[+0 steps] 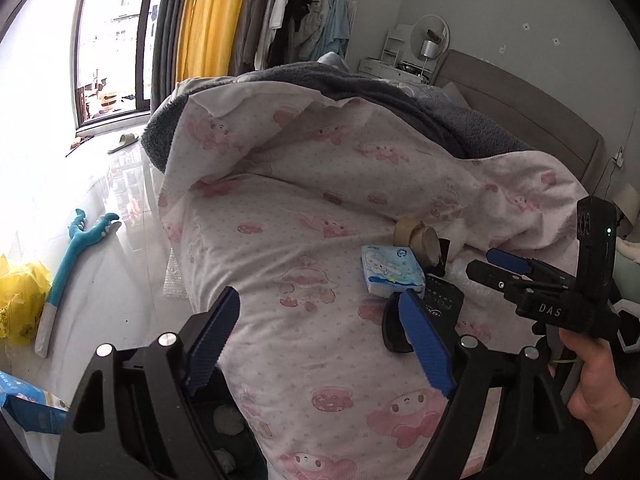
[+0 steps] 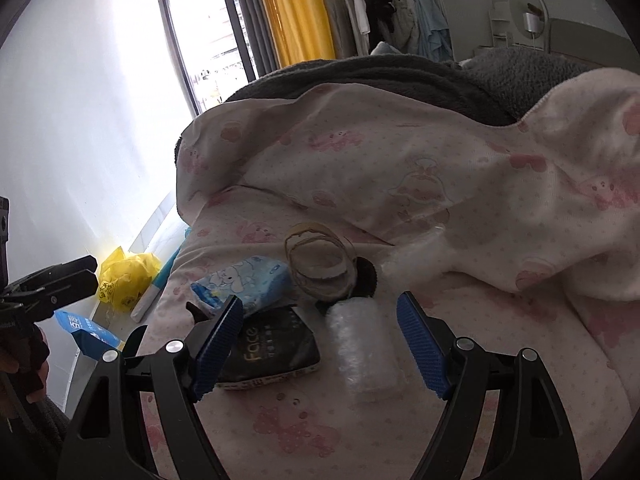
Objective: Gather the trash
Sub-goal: 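Reach the right gripper to the bubble wrap on the duvet and grasp it, then lift the bubble wrap with the right gripper toward the teal bin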
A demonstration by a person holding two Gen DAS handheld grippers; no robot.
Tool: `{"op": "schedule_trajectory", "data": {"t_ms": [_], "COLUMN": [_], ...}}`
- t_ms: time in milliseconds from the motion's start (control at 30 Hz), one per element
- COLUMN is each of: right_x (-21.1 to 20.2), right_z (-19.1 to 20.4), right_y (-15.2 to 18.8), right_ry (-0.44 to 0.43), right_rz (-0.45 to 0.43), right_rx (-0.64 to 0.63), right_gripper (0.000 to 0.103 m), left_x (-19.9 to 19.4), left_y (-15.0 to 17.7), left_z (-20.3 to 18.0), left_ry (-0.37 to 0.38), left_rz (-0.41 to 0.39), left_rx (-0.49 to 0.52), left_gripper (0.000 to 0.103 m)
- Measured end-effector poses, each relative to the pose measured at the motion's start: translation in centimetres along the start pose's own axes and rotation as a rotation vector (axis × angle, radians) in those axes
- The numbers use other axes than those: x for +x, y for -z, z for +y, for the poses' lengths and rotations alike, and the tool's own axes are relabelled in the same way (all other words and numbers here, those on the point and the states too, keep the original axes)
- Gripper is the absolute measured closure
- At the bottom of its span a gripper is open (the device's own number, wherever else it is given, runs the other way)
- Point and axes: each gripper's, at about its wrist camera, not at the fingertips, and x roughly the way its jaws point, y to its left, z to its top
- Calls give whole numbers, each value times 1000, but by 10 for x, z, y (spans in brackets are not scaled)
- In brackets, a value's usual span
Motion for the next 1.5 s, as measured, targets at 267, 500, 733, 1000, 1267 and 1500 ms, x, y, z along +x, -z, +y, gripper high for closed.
{"op": "schedule_trajectory", "data": {"t_ms": [267,500,733,1000,1267,1500], "right_x": [9,17,22,26,14,1], "right_z": [-22,-31,-31,-31,-38,-37], "right_y": [11,15,17,19,17,10], "right_ry": [-41,-88,-99,-103,-122,-118], "right_rz": [28,43,70,100,68,30], "right_rx": [34,66,76,77,108,114], "right_gripper": [32,42,53,66,68,68], "left_x": [20,35,51,62,68,77], "left_y": [7,17,29,36,36,33], "left_z": [-17,-29,-40,-49,-54,-55], "left_ry": [14,15,12,5,9,7], "left_rz": [23,25,38,46,43,46], "left_rx": [26,45,76,121,122,103], "left_gripper": [25,30,34,41,42,56]}}
